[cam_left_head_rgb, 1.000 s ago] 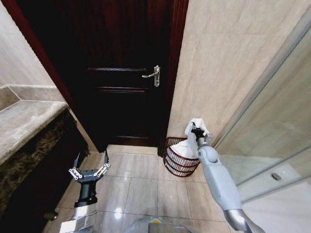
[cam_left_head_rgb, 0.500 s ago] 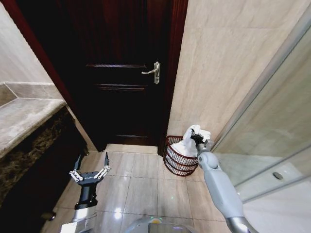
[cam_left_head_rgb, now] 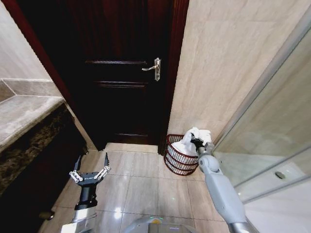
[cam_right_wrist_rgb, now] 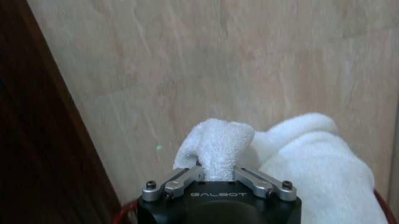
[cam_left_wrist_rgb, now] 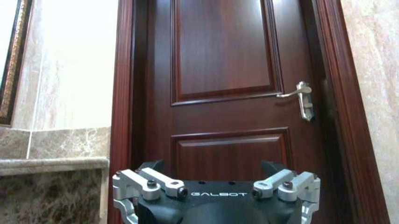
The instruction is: Discard the used towel into the hamper.
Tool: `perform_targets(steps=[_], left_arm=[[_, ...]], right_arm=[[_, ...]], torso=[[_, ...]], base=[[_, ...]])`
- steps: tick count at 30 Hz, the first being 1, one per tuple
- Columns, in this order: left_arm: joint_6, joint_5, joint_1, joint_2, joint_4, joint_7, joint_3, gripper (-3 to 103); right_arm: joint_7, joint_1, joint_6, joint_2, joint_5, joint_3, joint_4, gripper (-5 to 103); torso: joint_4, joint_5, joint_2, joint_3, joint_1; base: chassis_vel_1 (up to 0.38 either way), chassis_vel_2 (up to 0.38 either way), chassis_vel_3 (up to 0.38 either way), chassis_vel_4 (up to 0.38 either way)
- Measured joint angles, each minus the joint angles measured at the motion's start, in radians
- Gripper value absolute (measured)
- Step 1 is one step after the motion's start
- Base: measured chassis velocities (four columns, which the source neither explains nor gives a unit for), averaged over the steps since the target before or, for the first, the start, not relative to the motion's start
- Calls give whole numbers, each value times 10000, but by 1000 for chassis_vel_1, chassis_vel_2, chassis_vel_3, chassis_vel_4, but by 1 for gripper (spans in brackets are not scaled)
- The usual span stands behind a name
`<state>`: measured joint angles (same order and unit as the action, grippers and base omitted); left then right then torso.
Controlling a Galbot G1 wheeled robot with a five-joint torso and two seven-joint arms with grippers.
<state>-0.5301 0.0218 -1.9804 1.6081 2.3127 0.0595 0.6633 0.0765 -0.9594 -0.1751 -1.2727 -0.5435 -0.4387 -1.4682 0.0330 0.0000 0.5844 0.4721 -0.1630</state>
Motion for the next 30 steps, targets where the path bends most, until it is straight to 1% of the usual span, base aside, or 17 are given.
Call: perform_targets(steps=[1,3,4,5,6,7,10,11,12,13,14,17,18,21,27,30], left_arm=[[0,0,0,0,0,0,0,100],[9,-10,32,-1,-4,-22,-12,100],[17,-13,37,-1,-3,-27,-14,100],[17,-13,37,-1,-3,-27,-14,100],[19,-15,38,0,2,-28,-13,100],[23,-17,30,0,26,-30,-8,100],[17,-13,-51,0,88,-31,3,100],[17,-13,-51,0,88,-31,3,100],[-10,-10,-100,0,89,-31,6,100],[-52,-9,-138,-1,80,-29,7,100],[-52,-9,-138,-1,80,-29,7,100],[-160,-11,-263,0,25,-14,4,100],[-160,-11,-263,0,25,-14,4,100],[-189,-41,-330,-1,42,-3,-1,100],[-195,-78,-337,0,87,0,-18,100],[-257,-80,-355,0,55,12,-17,100]], right_arm=[[0,0,0,0,0,0,0,3],[11,-118,-401,87,-168,-47,-228,3],[47,-169,-717,140,-270,-97,-404,3],[47,-169,-717,140,-270,-97,-404,3],[100,-192,-899,168,-324,-124,-505,3],[267,-230,-1407,221,-465,-178,-735,3],[554,-274,-2565,323,-785,-278,-1136,3],[554,-274,-2565,323,-785,-278,-1136,3],[561,-291,-2991,368,-799,-313,-1249,3],[550,-302,-3247,398,-774,-329,-1309,3],[550,-302,-3247,398,-774,-329,-1309,3],[432,-325,-3821,446,-709,-390,-1357,3],[432,-325,-3821,446,-709,-390,-1357,3],[175,-337,-4138,522,-704,-441,-1285,3],[67,-176,-4426,566,-699,-472,-1040,3],[-61,61,-4657,655,-684,-506,-752,3]], torso=[[0,0,0,0,0],[0,1,-100,-58,39],[0,0,-156,-91,64],[0,0,-156,-91,64],[-1,0,-194,-114,81],[0,-3,-256,-147,109],[0,-1,-398,-228,169],[0,-1,-398,-228,169],[0,-2,-473,-274,198],[0,-1,-532,-313,218],[0,-1,-532,-313,218],[0,0,-701,-419,282],[0,0,-701,-419,282],[0,-2,-863,-519,345],[0,-1,-1060,-635,423],[0,-1,-1237,-747,487]], base=[[0,0,0,0],[0,0,0,0],[0,0,0,0],[0,0,0,0],[0,0,0,0],[0,0,0,0],[0,0,0,0],[0,0,0,0],[0,0,0,0],[0,0,0,0],[0,0,0,0],[0,0,0,0],[0,0,0,0],[0,0,0,0],[0,0,0,0],[0,0,0,0]])
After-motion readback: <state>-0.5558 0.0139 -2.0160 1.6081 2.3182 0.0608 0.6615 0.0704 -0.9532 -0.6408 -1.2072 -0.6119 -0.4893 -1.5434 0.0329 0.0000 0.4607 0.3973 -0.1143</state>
